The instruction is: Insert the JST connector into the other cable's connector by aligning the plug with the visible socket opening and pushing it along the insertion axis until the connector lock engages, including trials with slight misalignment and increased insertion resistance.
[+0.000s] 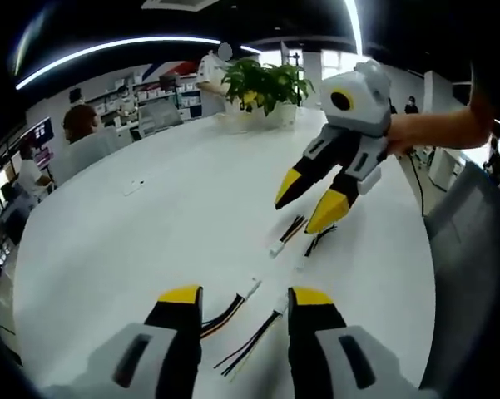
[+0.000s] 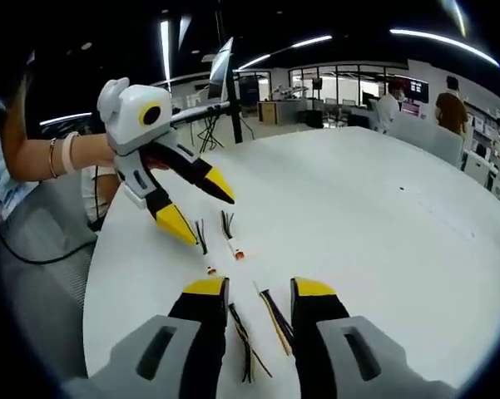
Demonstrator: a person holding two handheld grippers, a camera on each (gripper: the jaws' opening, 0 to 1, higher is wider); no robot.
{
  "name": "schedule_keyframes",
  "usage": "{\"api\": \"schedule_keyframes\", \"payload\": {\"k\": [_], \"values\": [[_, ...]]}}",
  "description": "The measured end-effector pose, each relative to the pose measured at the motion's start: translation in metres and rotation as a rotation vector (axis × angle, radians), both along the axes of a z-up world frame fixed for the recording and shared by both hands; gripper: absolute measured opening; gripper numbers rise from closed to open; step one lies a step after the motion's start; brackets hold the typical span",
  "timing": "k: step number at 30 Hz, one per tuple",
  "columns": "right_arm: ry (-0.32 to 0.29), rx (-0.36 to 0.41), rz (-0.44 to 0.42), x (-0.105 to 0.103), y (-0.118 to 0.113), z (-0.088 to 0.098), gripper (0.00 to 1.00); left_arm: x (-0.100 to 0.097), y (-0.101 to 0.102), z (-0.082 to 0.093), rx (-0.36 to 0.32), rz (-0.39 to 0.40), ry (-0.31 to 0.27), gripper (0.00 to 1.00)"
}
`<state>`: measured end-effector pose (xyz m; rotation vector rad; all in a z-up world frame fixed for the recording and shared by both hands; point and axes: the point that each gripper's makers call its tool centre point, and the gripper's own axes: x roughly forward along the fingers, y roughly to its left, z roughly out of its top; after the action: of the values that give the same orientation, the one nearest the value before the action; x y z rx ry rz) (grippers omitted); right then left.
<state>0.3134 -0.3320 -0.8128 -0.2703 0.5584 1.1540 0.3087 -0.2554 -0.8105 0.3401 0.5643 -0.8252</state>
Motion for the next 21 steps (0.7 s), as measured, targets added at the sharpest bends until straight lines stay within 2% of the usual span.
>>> {"api": "schedule_keyframes", "payload": {"k": [13, 17, 21], "values": [[-0.007, -0.044, 0.069, 0.005, 0.002, -0.013, 0.21, 0.003, -0.002, -0.009, 0.024, -0.043, 0.009, 0.28], [-0.007, -0.065, 0.092, 0.006, 0.001, -0.019, 0.23, 0.003, -0.006, -0.011, 0.013, -0.062, 0.024, 0.27], [-0.011, -0.076, 0.111, 0.006, 0.003, -0.022, 0.21, 0.005, -0.009, -0.012, 0.004, -0.070, 0.026, 0.27]]}}
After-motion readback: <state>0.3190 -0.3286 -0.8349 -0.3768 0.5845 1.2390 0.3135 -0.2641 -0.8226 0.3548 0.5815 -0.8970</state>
